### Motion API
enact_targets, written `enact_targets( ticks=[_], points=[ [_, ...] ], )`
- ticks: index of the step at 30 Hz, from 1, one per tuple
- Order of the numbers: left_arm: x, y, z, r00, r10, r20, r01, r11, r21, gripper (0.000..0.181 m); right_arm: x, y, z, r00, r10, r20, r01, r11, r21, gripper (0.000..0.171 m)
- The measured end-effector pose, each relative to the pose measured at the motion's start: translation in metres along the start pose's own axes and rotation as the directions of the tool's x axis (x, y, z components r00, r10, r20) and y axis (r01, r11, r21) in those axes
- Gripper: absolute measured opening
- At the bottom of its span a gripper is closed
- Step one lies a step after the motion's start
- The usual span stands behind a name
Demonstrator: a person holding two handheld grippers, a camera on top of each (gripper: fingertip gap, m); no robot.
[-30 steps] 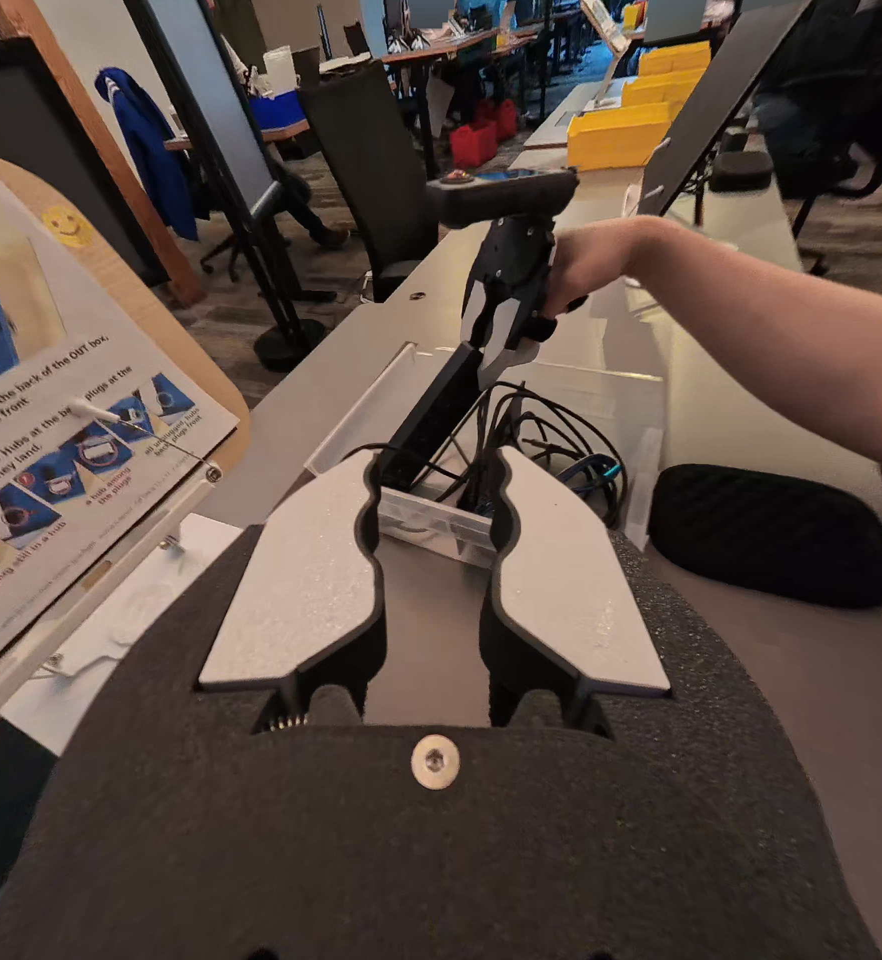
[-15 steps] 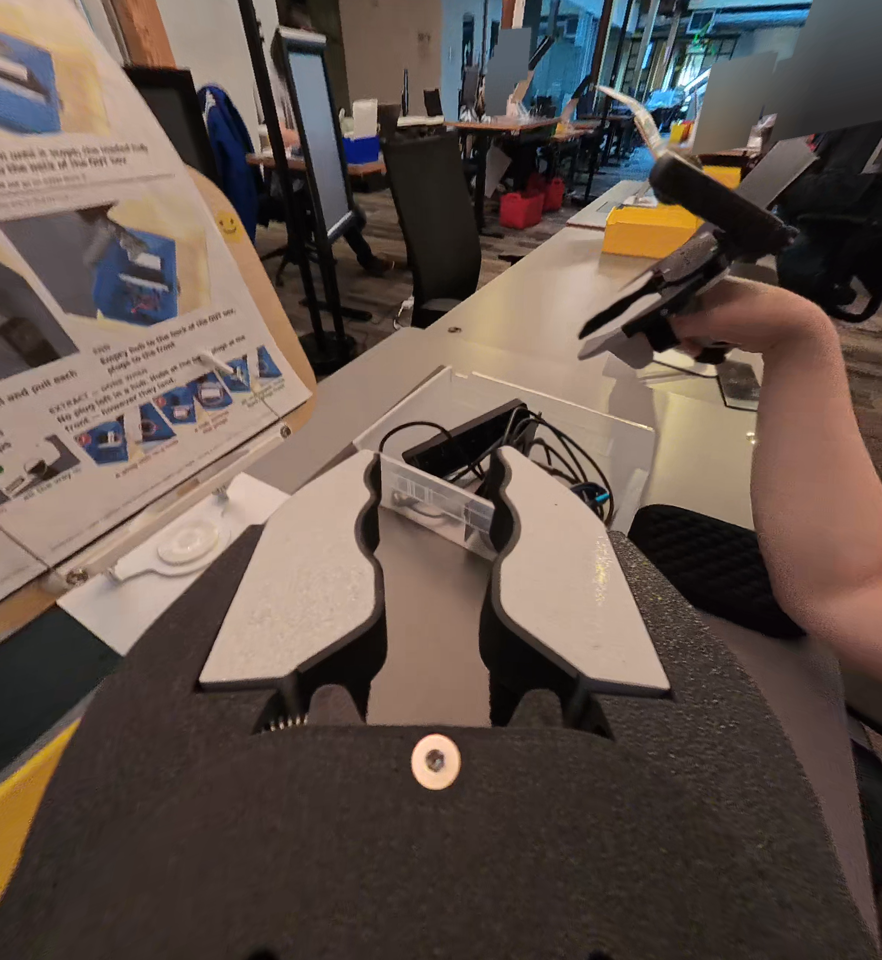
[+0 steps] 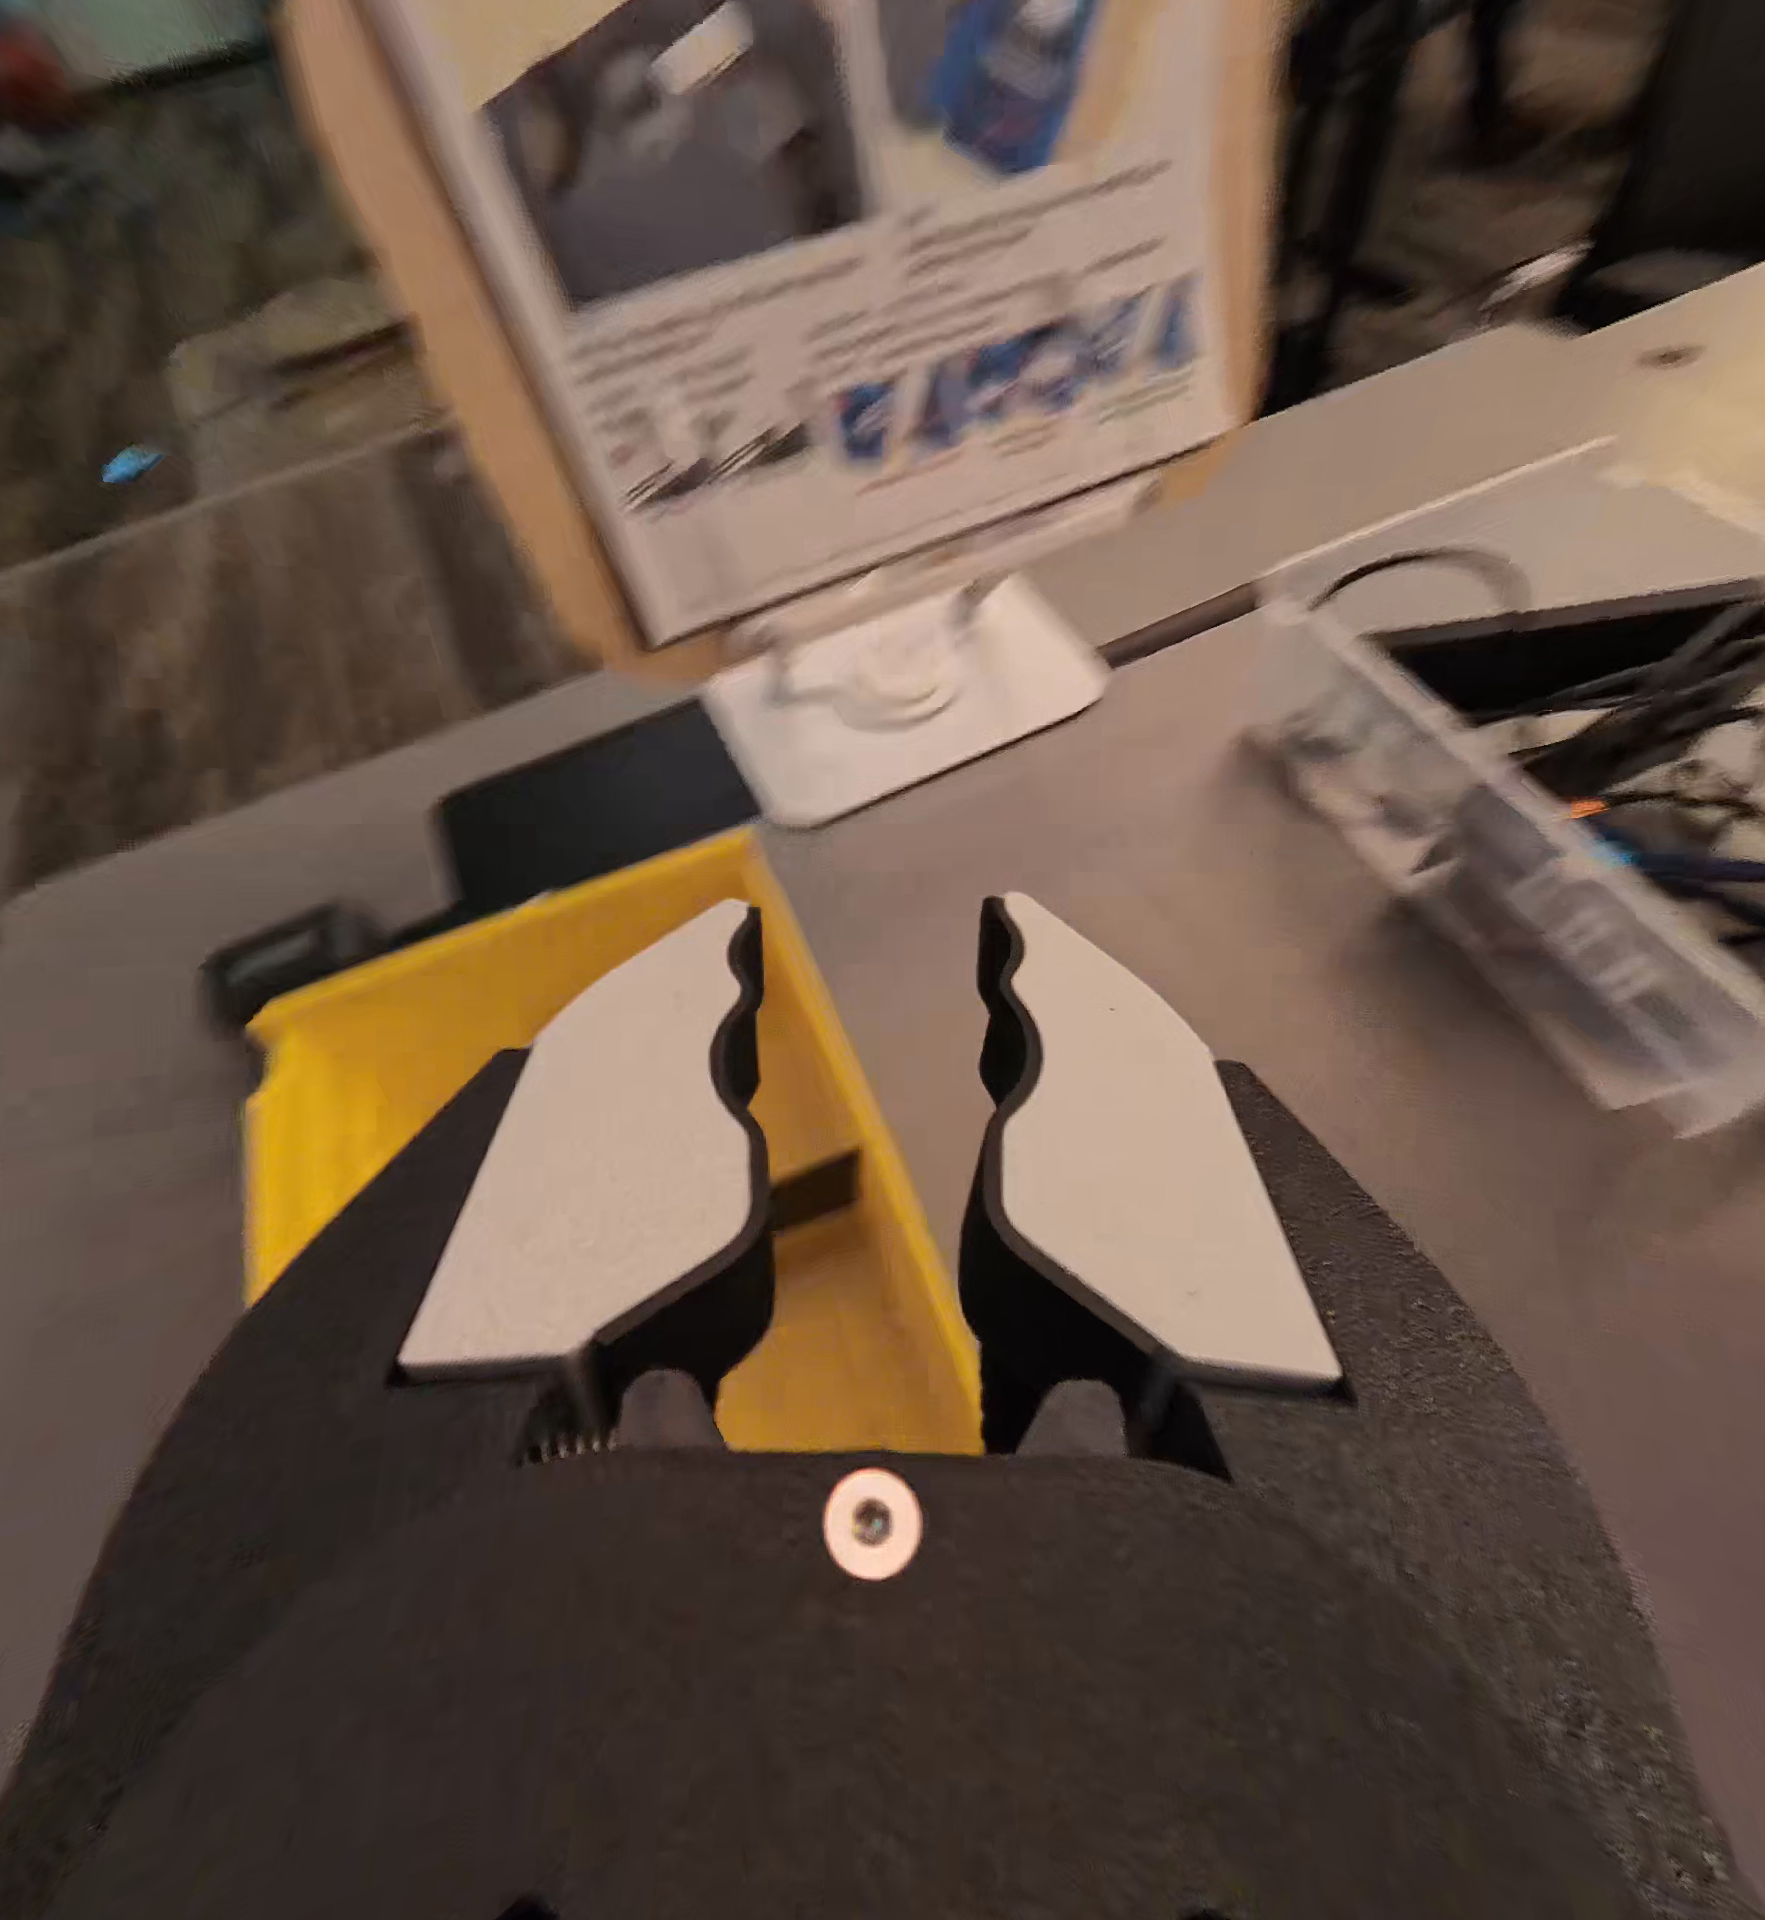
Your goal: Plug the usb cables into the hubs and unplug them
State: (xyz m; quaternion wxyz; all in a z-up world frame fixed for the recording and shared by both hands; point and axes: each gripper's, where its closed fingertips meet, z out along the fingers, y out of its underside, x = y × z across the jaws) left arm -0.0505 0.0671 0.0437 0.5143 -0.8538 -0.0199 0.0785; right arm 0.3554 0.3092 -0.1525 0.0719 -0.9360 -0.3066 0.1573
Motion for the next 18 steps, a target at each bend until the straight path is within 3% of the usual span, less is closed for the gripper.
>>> enact_targets(
  ticks=[4, 6, 11, 14, 18],
  points=[
    [-0.093, 0.058, -0.038, 0.952, -0.059, 0.301, 0.114, 0.979, -0.169, 0.04, 0.009, -0.009, -0.001, 0.999, 0.046, 0.024, -0.047, 0.998, 0.051, 0.008],
    [-0.129, 0.093, -0.047, 0.935, -0.081, 0.345, 0.18, 0.947, -0.266, 0.04, 0.015, -0.009, -0.003, 0.996, 0.072, 0.056, -0.076, 0.994, 0.079, 0.009],
    [-0.163, 0.156, -0.033, 0.942, -0.249, 0.227, 0.32, 0.871, -0.372, 0.039, 0.034, 0.003, -0.012, 0.987, 0.118, 0.113, -0.131, 0.985, 0.113, 0.012],
    [-0.172, 0.188, -0.029, 0.918, -0.307, 0.251, 0.39, 0.812, -0.435, 0.036, 0.047, 0.013, -0.018, 0.984, 0.139, 0.108, -0.153, 0.978, 0.139, 0.012],
    [-0.166, 0.2, -0.018, 0.904, -0.378, 0.202, 0.428, 0.787, -0.444, 0.036, 0.056, 0.02, -0.022, 0.98, 0.166, 0.111, -0.183, 0.97, 0.157, 0.013]
  ],
)
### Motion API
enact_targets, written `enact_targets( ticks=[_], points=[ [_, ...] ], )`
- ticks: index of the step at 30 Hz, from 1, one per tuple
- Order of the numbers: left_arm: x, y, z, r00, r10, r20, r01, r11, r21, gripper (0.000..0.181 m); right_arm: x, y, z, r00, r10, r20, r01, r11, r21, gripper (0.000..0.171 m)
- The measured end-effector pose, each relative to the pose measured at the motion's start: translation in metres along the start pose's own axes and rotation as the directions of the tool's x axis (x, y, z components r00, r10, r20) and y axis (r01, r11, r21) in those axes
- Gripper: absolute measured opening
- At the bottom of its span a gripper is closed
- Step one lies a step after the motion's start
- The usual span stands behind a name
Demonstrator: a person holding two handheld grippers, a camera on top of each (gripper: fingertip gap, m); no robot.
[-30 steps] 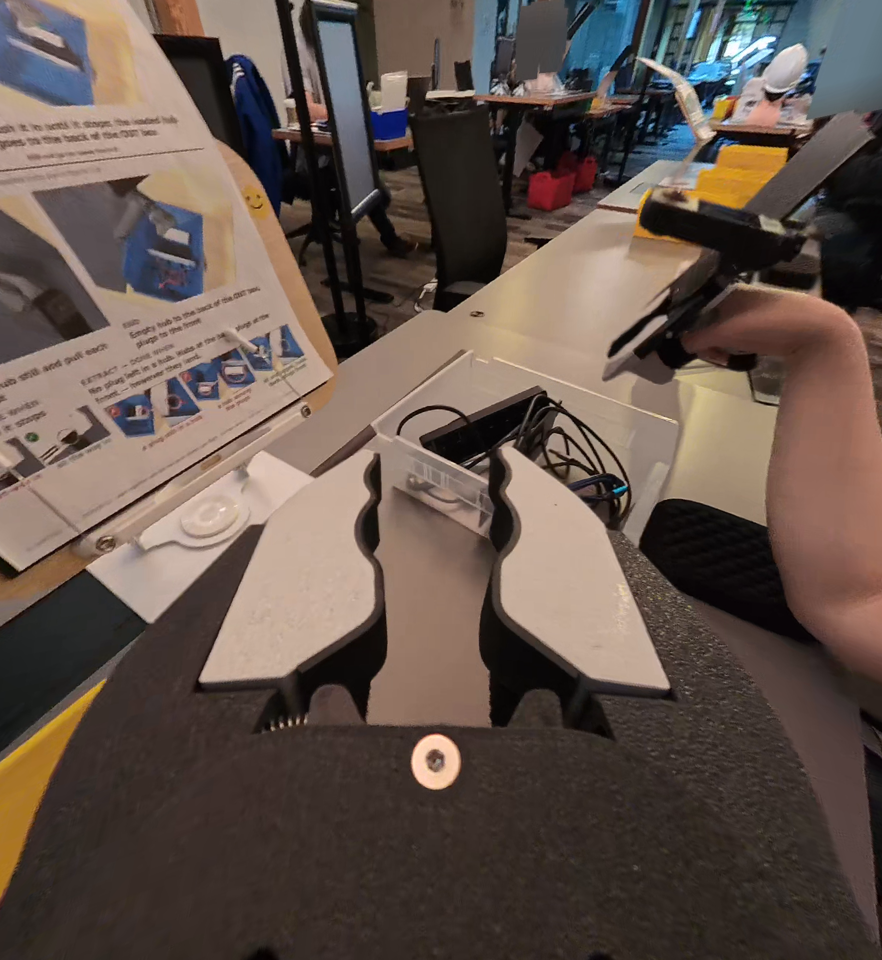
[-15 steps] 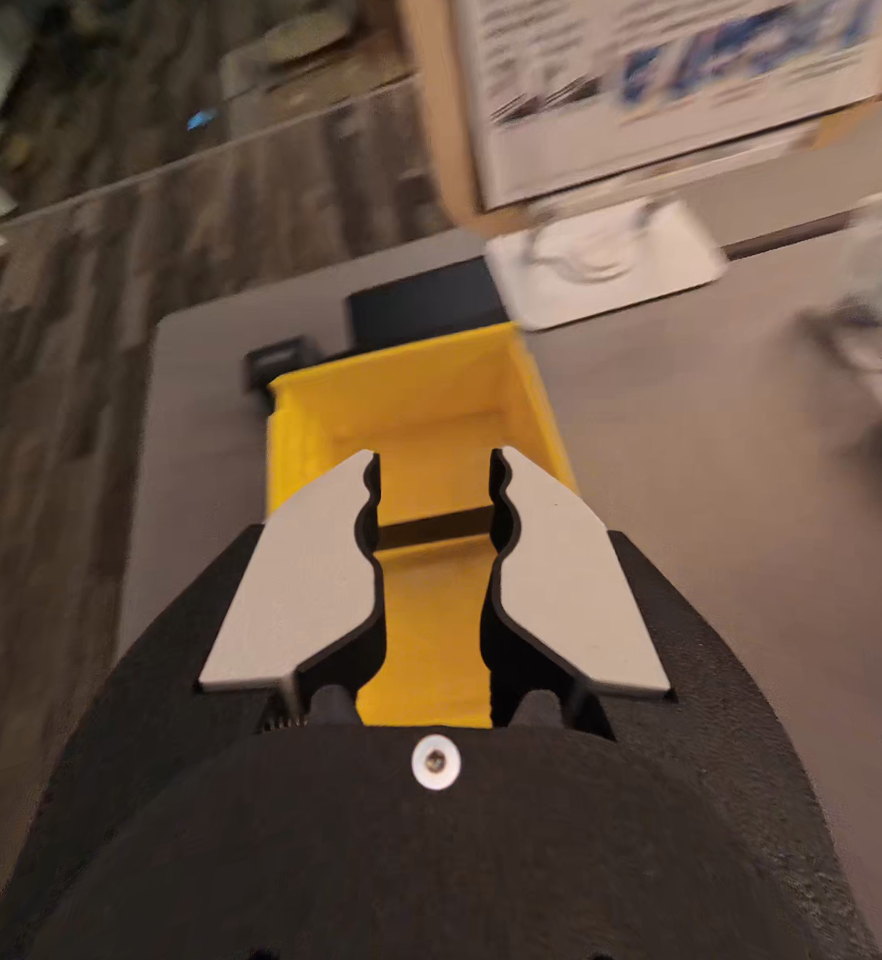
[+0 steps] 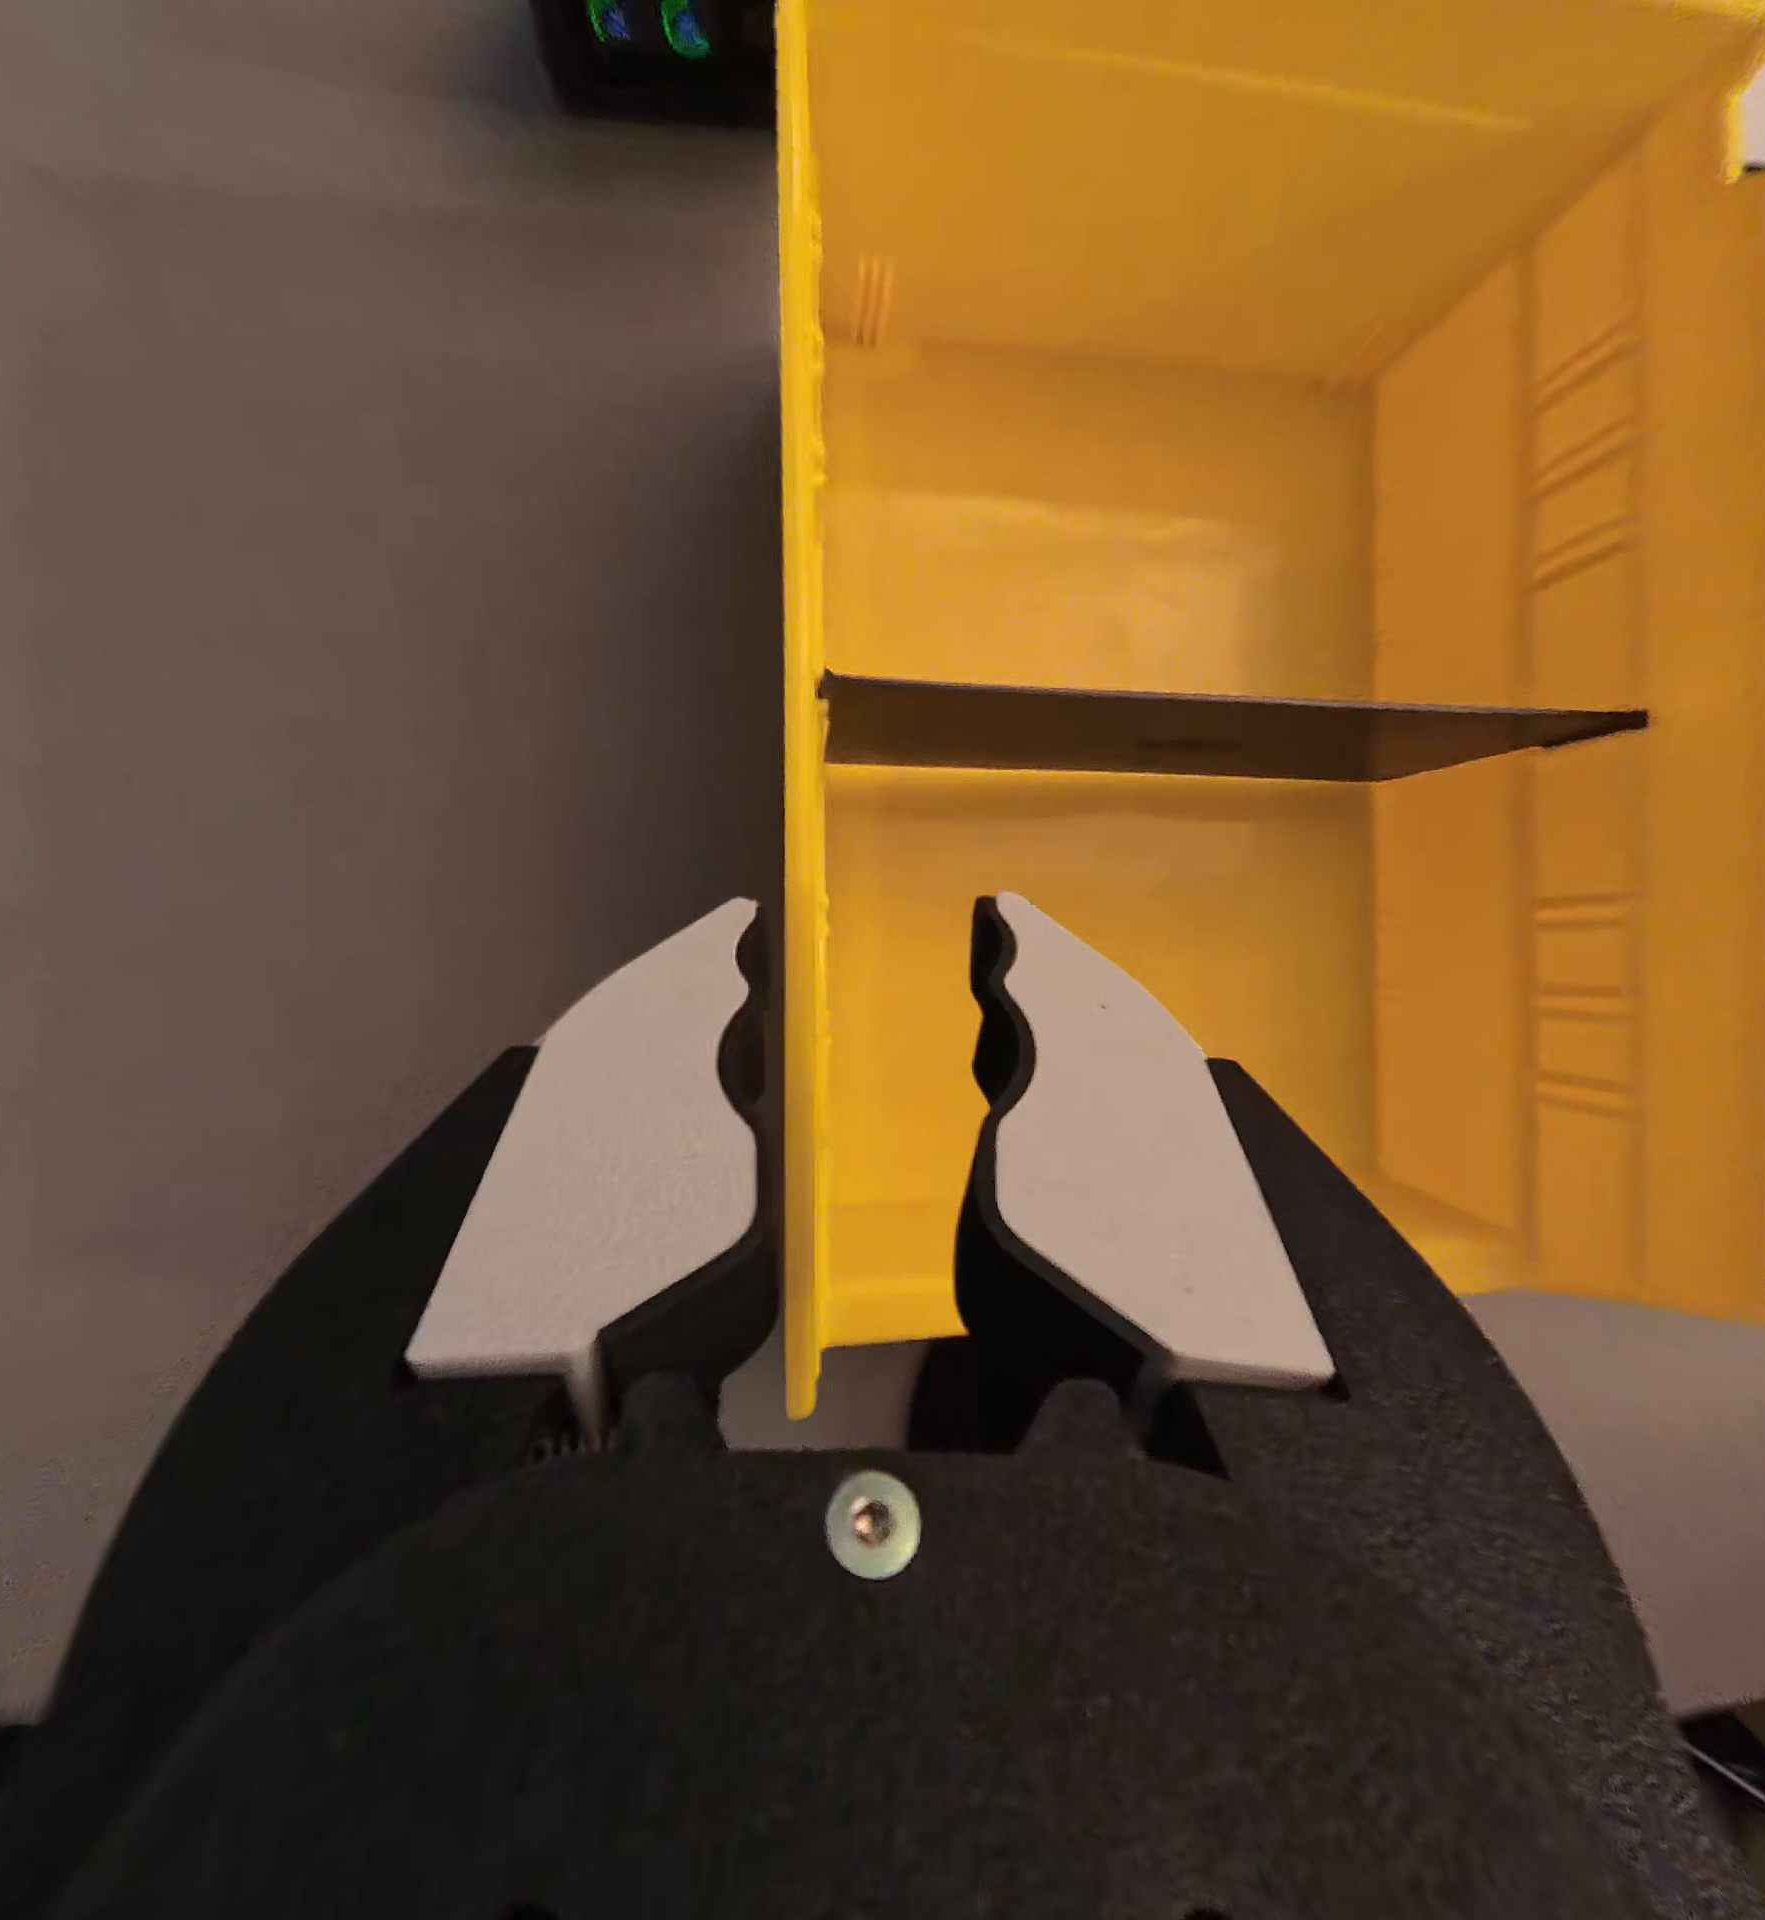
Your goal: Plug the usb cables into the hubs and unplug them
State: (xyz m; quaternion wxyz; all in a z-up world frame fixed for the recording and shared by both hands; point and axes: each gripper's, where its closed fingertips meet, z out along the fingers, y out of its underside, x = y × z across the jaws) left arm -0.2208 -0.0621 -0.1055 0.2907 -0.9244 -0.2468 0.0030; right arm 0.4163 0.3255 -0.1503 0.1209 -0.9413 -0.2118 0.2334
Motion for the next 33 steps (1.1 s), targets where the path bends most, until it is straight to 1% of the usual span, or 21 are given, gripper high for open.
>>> enact_targets(
  ticks=[1, 3, 5, 7, 8, 9, 10, 12, 14, 19, 22, 25, 29, 33],
  points=[
    [-0.002, 0.007, 0.004, 1.0, -0.016, 0.007, 0.016, 0.999, -0.045, 0.036, 0.0, 0.0, 0.0, 1.0, 0.002, 0.004, -0.002, 1.0, 0.0, 0.013],
    [-0.008, 0.021, 0.013, 0.999, 0.006, 0.047, 0.0, 0.99, -0.14, 0.037, 0.0, 0.001, 0.0, 1.0, 0.0, -0.001, 0.0, 1.0, -0.006, 0.013],
    [-0.006, 0.029, 0.022, 0.999, 0.019, 0.032, -0.012, 0.98, -0.201, 0.035, 0.0, 0.001, 0.0, 1.0, 0.004, -0.012, -0.005, 1.0, -0.019, 0.013],
    [-0.004, 0.036, 0.03, 1.0, 0.016, 0.015, -0.011, 0.967, -0.253, 0.025, 0.0, 0.001, 0.0, 1.0, -0.003, -0.015, 0.003, 1.0, -0.029, 0.012],
    [-0.006, 0.04, 0.034, 0.999, 0.017, 0.032, -0.008, 0.96, -0.279, 0.021, -0.001, 0.002, 0.0, 1.0, -0.005, -0.009, 0.005, 0.999, -0.035, 0.013],
    [-0.01, 0.042, 0.036, 0.998, 0.031, 0.061, -0.011, 0.954, -0.301, 0.011, -0.002, 0.002, 0.001, 1.0, -0.005, 0.001, 0.005, 0.999, -0.043, 0.013],
    [-0.01, 0.044, 0.036, 0.995, 0.055, 0.08, -0.027, 0.95, -0.311, 0.005, -0.004, 0.003, 0.001, 1.0, 0.004, 0.013, -0.003, 0.999, -0.05, 0.014],
    [0.003, 0.046, 0.037, 0.991, 0.115, 0.066, -0.089, 0.944, -0.318, 0.005, -0.008, 0.003, 0.003, 0.999, 0.02, 0.029, -0.018, 0.998, -0.063, 0.014],
    [0.025, 0.047, 0.041, 0.982, 0.185, 0.027, -0.167, 0.936, -0.311, 0.006, -0.012, 0.003, 0.005, 1.0, -0.009, 0.027, 0.011, 0.997, -0.081, 0.014],
    [0.068, 0.049, 0.049, 0.974, 0.219, 0.052, -0.195, 0.937, -0.289, 0.008, -0.03, 0.005, 0.012, 0.999, -0.042, 0.026, 0.045, 0.989, -0.138, 0.014],
    [0.088, 0.051, 0.051, 0.968, 0.24, 0.068, -0.209, 0.929, -0.305, 0.01, -0.044, 0.006, 0.017, 0.997, -0.068, 0.04, 0.074, 0.982, -0.176, 0.014],
    [0.103, 0.05, 0.055, 0.959, 0.268, 0.094, -0.223, 0.916, -0.334, 0.013, -0.055, 0.006, 0.022, 0.995, -0.098, 0.03, 0.102, 0.973, -0.206, 0.014],
    [0.115, 0.047, 0.06, 0.93, 0.343, 0.128, -0.275, 0.885, -0.377, 0.021, -0.067, 0.005, 0.028, 0.991, -0.132, 0.018, 0.132, 0.962, -0.24, 0.012],
    [0.127, 0.042, 0.066, 0.924, 0.368, 0.103, -0.307, 0.875, -0.374, 0.02, -0.075, 0.005, 0.033, 0.978, -0.206, -0.004, 0.197, 0.942, -0.271, 0.011]
  ],
)
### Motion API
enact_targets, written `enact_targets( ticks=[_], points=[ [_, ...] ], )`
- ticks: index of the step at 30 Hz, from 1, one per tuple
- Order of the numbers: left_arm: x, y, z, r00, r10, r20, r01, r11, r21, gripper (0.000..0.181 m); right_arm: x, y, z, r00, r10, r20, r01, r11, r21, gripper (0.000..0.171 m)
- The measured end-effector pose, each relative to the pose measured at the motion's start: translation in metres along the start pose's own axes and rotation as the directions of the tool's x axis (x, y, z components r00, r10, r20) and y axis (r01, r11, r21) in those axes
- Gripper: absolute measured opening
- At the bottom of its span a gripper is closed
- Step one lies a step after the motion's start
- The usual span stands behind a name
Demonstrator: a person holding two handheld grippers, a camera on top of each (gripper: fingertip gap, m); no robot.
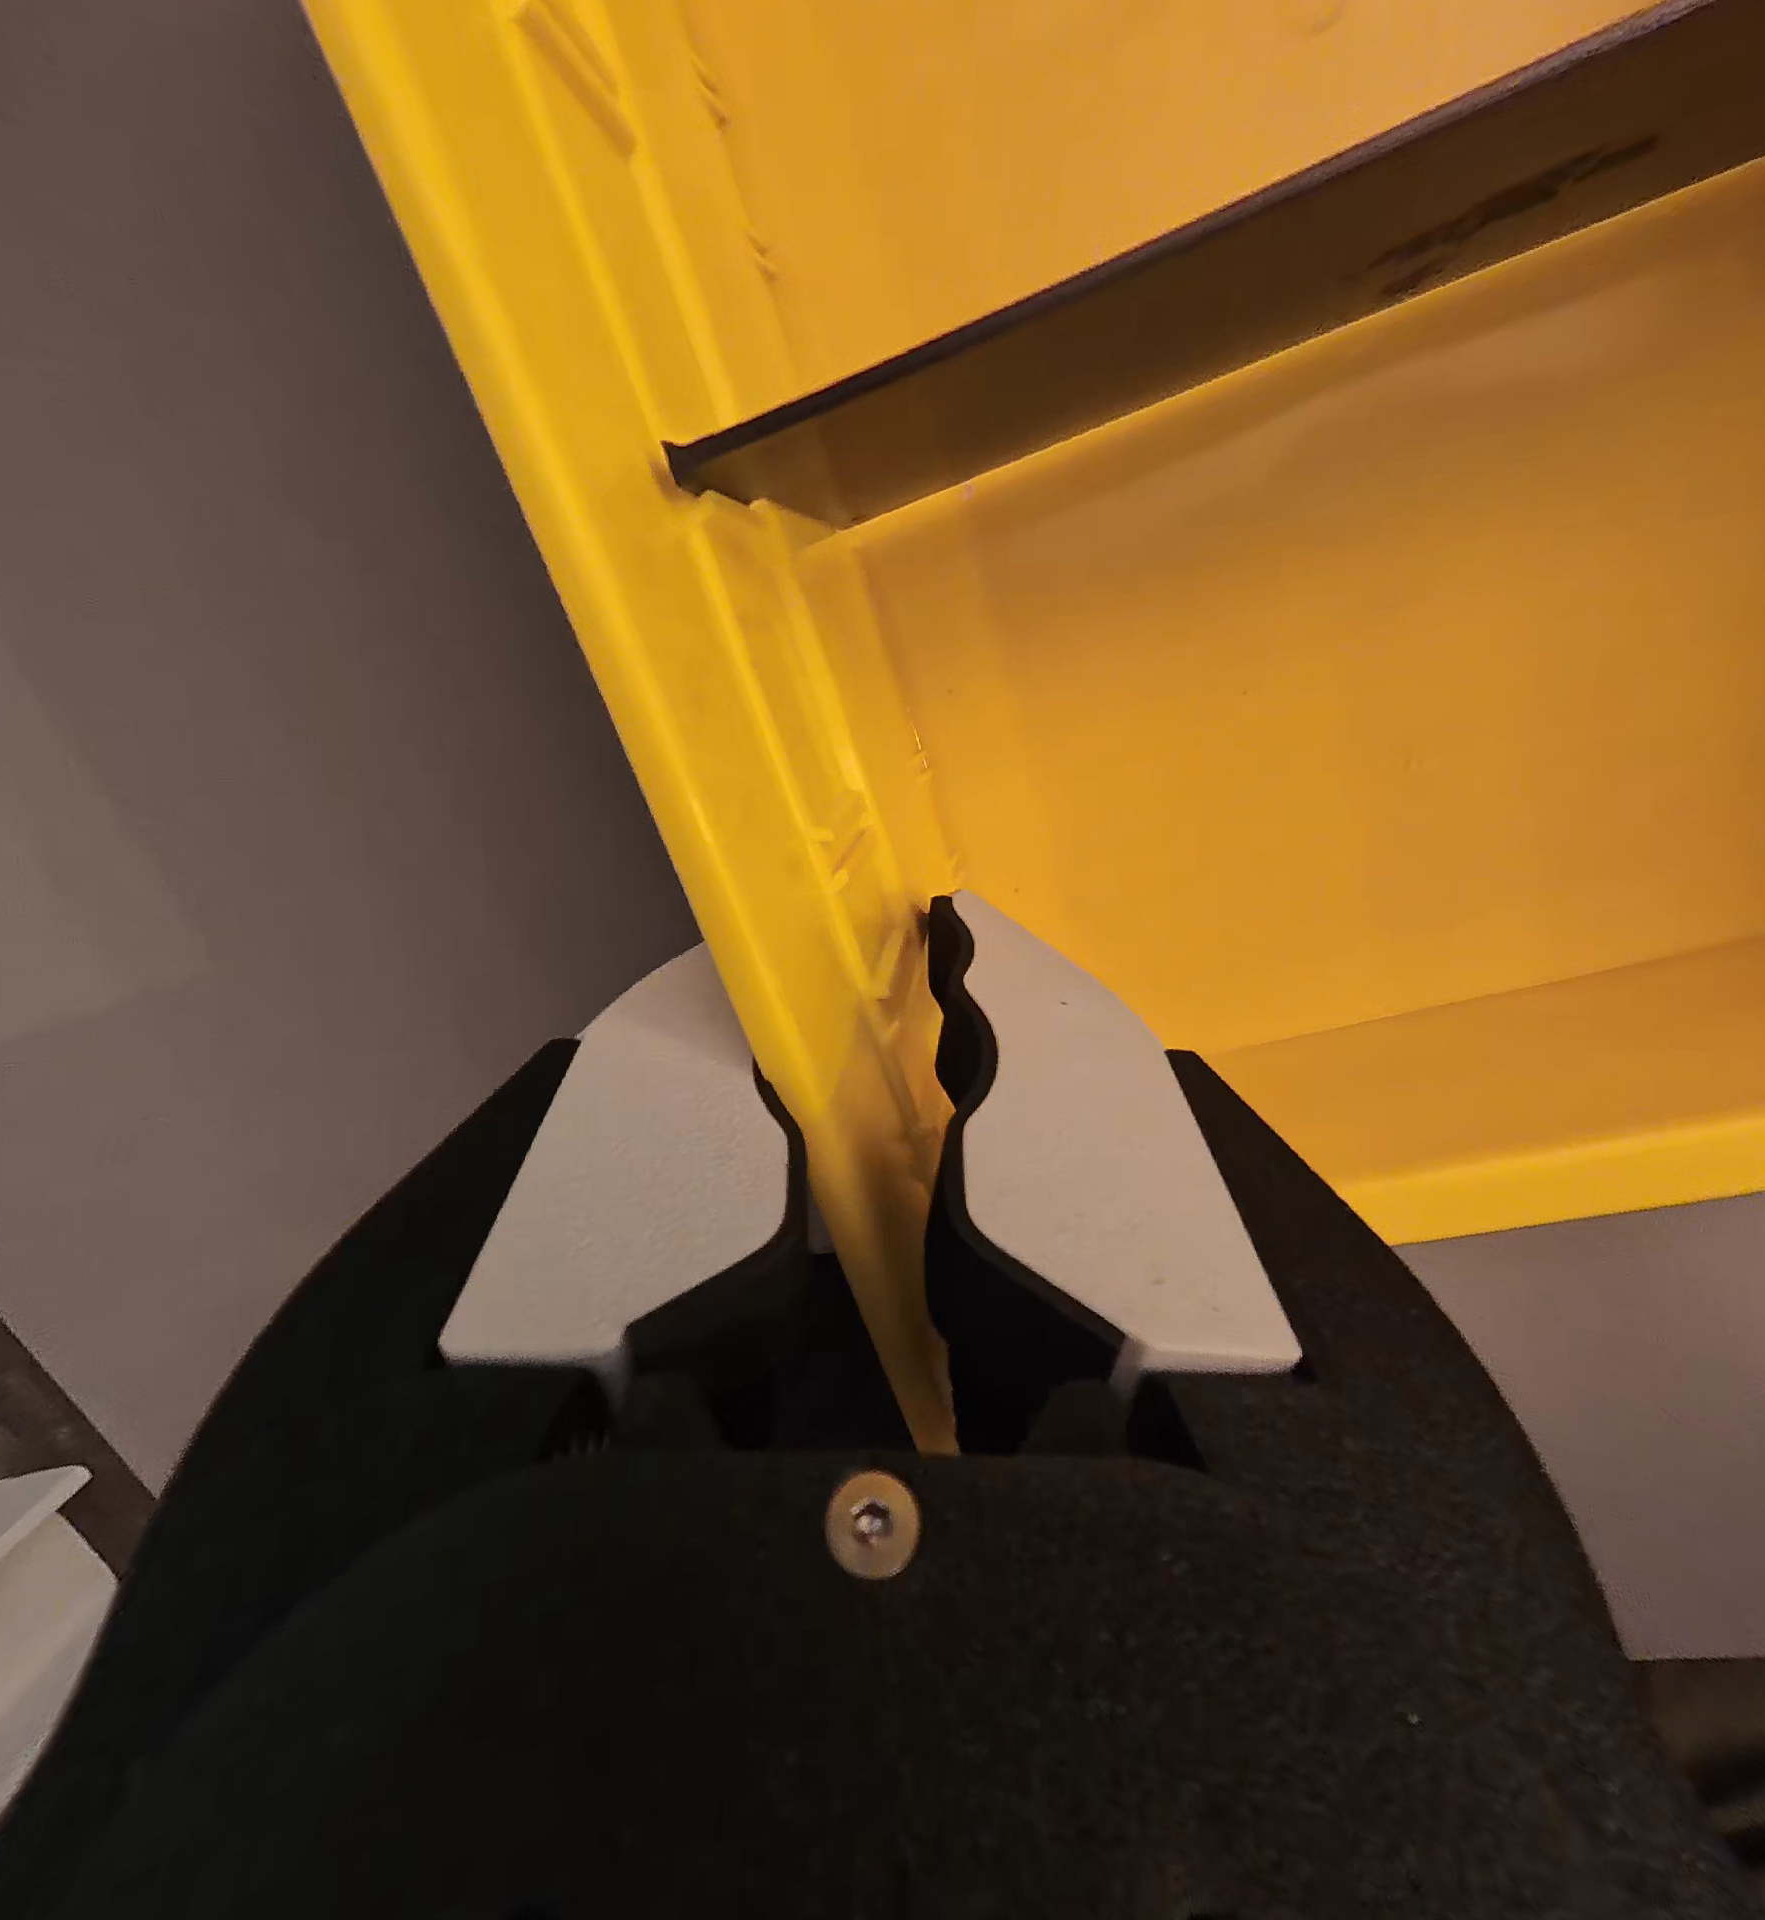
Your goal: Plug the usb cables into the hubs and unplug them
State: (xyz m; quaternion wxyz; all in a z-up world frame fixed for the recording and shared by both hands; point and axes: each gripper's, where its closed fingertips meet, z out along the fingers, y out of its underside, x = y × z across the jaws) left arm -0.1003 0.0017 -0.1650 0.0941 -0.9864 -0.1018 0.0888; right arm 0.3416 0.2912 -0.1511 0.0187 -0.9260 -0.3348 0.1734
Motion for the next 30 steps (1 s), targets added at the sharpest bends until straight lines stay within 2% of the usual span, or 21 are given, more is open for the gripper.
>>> enact_targets(
  ticks=[8, 13, 19, 22, 23, 25, 30],
  points=[
    [0.007, -0.001, 0.0, 0.999, 0.031, 0.042, -0.031, 1.0, 0.0, 0.025, -0.024, -0.005, 0.009, 0.99, -0.129, -0.061, 0.124, 0.989, -0.08, 0.01],
    [0.01, 0.004, -0.001, 0.998, 0.046, 0.041, -0.046, 0.999, 0.007, 0.028, -0.054, -0.012, 0.02, 0.995, -0.101, 0.0, 0.1, 0.989, -0.108, 0.01],
    [0.011, 0.009, -0.003, 0.998, 0.067, 0.015, -0.068, 0.998, 0.019, 0.029, -0.072, -0.01, 0.029, 0.982, -0.189, -0.011, 0.184, 0.967, -0.175, 0.015],
    [0.01, -0.007, -0.016, 0.998, 0.064, 0.002, -0.063, 0.982, 0.18, 0.031, -0.072, -0.009, 0.026, 0.981, -0.192, -0.009, 0.187, 0.965, -0.184, 0.015],
    [0.01, -0.01, -0.026, 0.998, 0.06, -0.014, -0.055, 0.973, 0.224, 0.037, -0.072, -0.01, 0.022, 0.984, -0.179, -0.008, 0.175, 0.971, -0.166, 0.015],
    [0.011, -0.017, -0.051, 0.997, 0.06, -0.045, -0.044, 0.951, 0.306, 0.055, -0.072, -0.015, 0.008, 0.989, -0.149, -0.02, 0.146, 0.984, -0.098, 0.015],
    [0.003, -0.056, -0.133, 0.991, 0.121, 0.062, -0.135, 0.821, 0.555, 0.056, -0.077, -0.027, -0.044, 0.984, -0.124, -0.13, 0.142, 0.98, 0.141, 0.018]
  ],
)
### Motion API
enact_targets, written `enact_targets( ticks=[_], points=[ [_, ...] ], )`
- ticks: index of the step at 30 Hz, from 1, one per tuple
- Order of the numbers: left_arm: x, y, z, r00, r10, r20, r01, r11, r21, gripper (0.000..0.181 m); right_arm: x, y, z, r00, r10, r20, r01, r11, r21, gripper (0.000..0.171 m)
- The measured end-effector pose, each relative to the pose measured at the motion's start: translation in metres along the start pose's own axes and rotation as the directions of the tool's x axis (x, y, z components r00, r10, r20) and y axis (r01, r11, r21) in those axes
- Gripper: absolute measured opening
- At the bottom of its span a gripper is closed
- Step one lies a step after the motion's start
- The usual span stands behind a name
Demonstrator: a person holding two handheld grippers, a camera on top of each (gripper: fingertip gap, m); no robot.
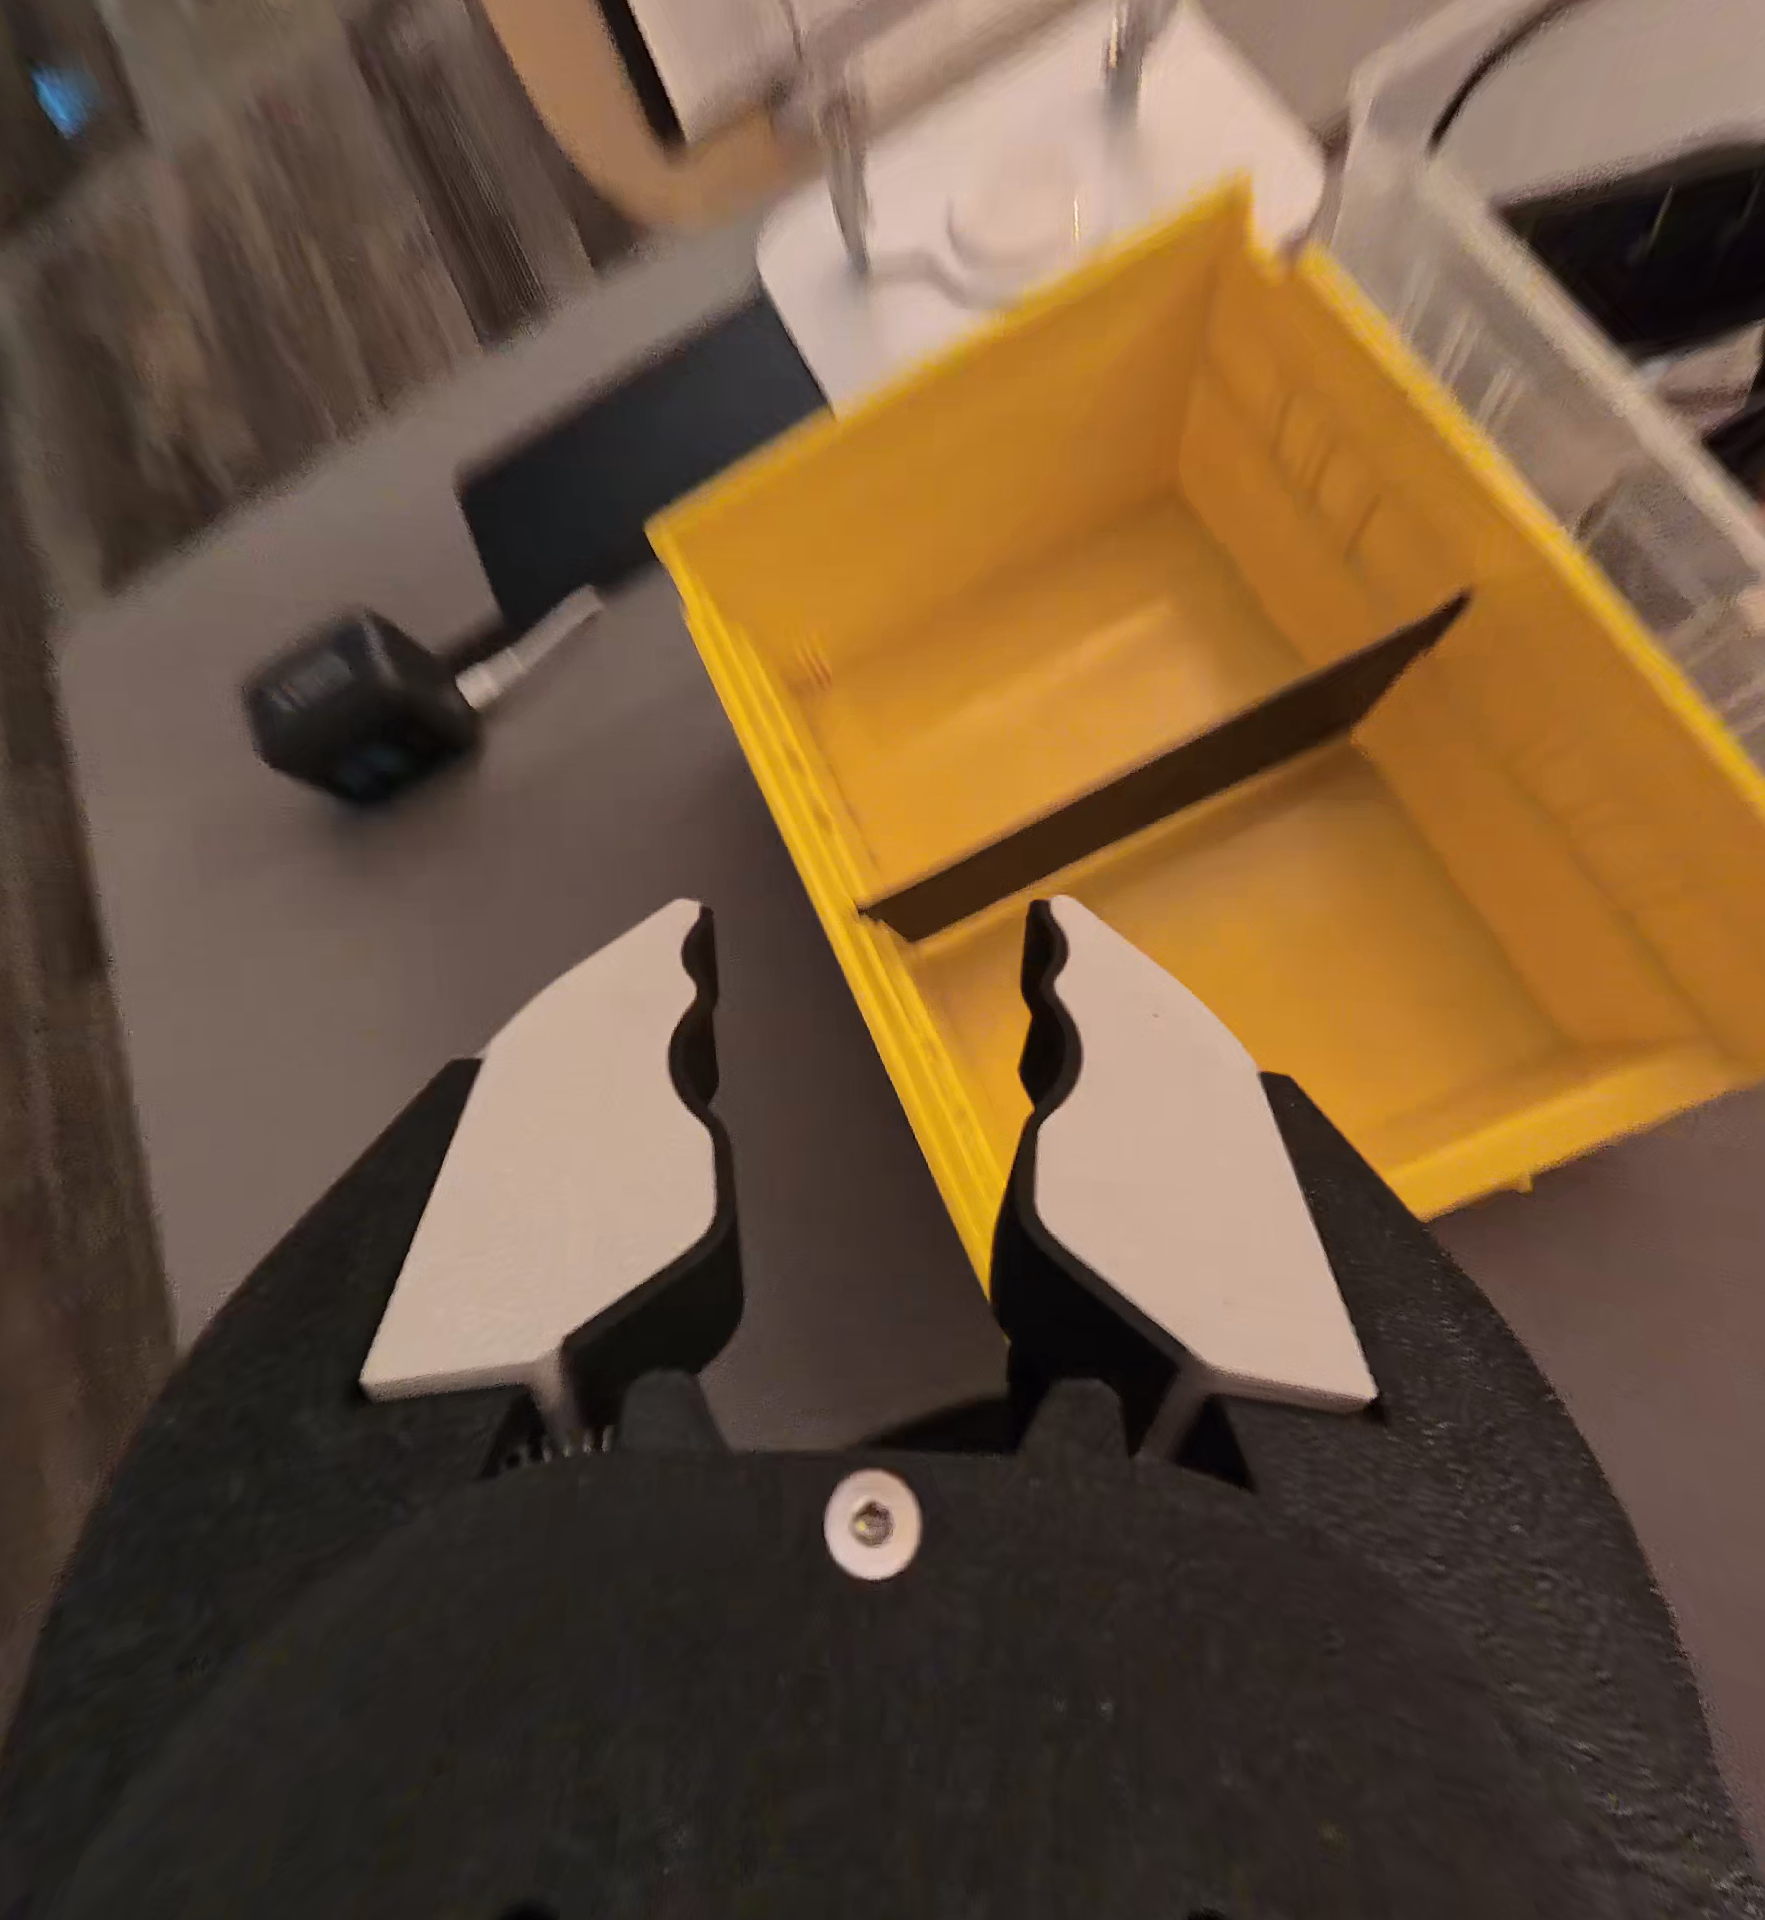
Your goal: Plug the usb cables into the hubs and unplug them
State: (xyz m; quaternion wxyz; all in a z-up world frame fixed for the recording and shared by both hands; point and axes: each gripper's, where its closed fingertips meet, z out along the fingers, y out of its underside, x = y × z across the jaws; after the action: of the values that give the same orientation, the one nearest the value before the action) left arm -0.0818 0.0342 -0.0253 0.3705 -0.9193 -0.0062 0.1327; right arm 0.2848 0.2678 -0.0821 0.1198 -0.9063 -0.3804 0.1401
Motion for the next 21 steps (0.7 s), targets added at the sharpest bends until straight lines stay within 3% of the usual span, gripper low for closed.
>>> enact_targets(
  ticks=[5, 7, 10, 15, 21],
  points=[
    [-0.014, -0.063, -0.036, 0.999, 0.023, 0.043, -0.033, 0.97, 0.241, 0.053, -0.049, -0.026, -0.045, 0.993, -0.09, -0.069, 0.104, 0.966, 0.238, 0.02],
    [-0.008, -0.072, -0.044, 1.0, 0.006, -0.031, 0.003, 0.958, 0.285, 0.054, -0.086, -0.037, -0.054, 0.979, -0.171, -0.109, 0.197, 0.925, 0.324, 0.019],
    [-0.002, -0.067, -0.039, 0.996, 0.023, -0.091, 0.004, 0.959, 0.285, 0.052, -0.171, -0.047, -0.042, 0.936, -0.351, -0.015, 0.328, 0.858, 0.396, 0.023],
    [0.001, -0.057, -0.02, 0.991, 0.074, -0.111, -0.046, 0.971, 0.234, 0.051, -0.239, -0.059, 0.021, 0.924, -0.383, 0.018, 0.367, 0.897, 0.246, 0.032],
    [0.028, -0.066, -0.038, 0.972, 0.154, -0.175, -0.095, 0.948, 0.304, 0.049, -0.234, -0.088, 0.081, 0.972, -0.218, -0.092, 0.224, 0.973, 0.055, 0.032]
  ],
)
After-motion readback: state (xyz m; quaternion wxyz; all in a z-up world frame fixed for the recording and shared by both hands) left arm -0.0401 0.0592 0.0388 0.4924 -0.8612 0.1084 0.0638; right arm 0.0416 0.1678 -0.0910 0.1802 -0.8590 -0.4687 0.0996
